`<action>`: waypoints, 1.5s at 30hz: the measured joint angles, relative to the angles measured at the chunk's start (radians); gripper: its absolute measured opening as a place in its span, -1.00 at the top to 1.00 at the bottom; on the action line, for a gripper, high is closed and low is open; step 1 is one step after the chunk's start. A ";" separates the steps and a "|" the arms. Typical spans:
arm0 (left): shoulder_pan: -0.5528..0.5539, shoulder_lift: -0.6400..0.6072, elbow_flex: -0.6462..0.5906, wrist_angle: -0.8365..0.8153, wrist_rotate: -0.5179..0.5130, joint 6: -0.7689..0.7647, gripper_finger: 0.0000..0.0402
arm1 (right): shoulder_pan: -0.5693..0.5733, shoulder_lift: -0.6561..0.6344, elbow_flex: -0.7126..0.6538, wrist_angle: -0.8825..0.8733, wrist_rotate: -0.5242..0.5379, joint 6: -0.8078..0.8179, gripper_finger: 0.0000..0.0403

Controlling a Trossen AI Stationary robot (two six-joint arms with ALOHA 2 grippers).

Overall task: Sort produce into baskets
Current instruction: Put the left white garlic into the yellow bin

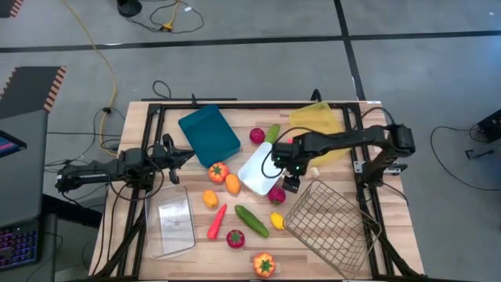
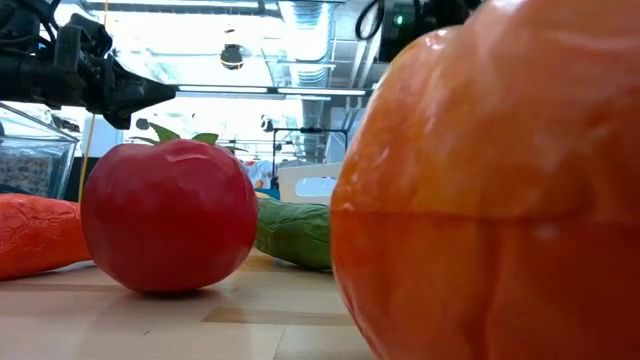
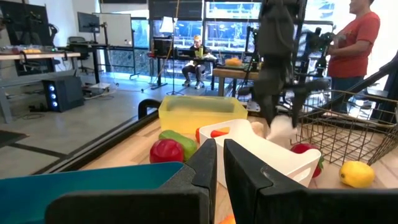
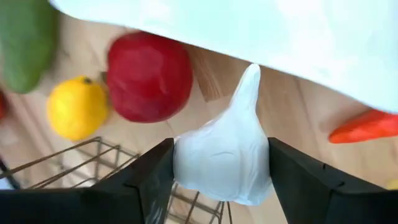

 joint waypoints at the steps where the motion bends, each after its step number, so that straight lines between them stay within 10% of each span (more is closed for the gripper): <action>1: 0.000 0.000 0.000 0.000 0.000 0.000 0.91 | -0.008 -0.018 0.003 -0.007 0.000 -0.006 -0.31; 20: 0.000 0.000 0.000 0.000 0.000 0.000 0.91 | -0.347 -0.272 0.013 -0.067 0.244 -0.150 -0.31; 45: 0.000 0.000 0.000 0.000 0.000 0.000 0.91 | -0.664 -0.040 0.013 -0.104 0.254 -0.301 -0.32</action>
